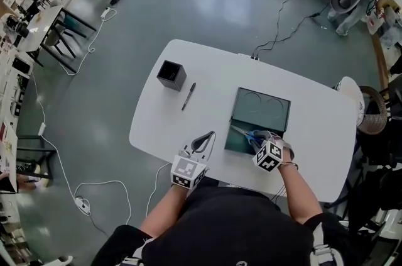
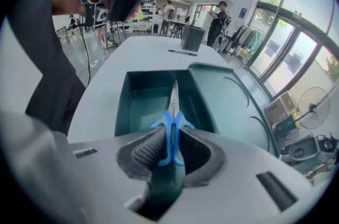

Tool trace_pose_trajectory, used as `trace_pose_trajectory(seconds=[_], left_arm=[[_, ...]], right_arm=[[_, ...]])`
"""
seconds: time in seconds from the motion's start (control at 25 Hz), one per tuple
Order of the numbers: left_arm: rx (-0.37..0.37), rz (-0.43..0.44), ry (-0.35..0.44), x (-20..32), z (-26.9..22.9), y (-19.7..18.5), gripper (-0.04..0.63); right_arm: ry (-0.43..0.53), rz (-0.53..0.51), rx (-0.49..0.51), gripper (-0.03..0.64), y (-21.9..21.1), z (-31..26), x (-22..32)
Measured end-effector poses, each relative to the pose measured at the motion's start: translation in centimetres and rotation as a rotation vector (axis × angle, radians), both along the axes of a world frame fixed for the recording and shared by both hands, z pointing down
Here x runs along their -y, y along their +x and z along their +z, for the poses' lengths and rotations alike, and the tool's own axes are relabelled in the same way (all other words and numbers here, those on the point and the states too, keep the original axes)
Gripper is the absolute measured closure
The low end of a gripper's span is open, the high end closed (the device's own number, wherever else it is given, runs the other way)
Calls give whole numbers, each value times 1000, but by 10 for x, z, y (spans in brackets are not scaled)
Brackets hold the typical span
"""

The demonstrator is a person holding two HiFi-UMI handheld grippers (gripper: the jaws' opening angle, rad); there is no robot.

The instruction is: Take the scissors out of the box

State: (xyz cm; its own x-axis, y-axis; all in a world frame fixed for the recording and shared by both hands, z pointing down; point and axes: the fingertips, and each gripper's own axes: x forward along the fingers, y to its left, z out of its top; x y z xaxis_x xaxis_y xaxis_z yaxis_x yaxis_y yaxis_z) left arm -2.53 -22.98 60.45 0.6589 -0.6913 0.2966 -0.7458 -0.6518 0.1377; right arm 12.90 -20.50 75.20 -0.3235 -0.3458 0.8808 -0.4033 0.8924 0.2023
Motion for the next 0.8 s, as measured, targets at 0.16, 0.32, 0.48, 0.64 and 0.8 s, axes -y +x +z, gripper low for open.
trace_pose_trajectory(seconds=[0.16, 0.32, 0.48, 0.64, 0.8], left_arm=[[-4, 17, -2, -4, 3, 5, 583], [-5, 30, -1, -5, 1, 13, 583], [-2, 45, 6, -3, -3, 20, 583], [-5, 57, 20, -1, -8, 27, 583], [2, 73, 35, 0, -17, 36, 583]], right_arm=[[88, 24, 48, 528, -2, -32, -2], [206, 52, 107, 528, -2, -72, 1], [367, 101, 183, 528, -2, -120, 9], [546, 146, 264, 528, -1, -175, 18], [640, 220, 368, 528, 2, -226, 21]])
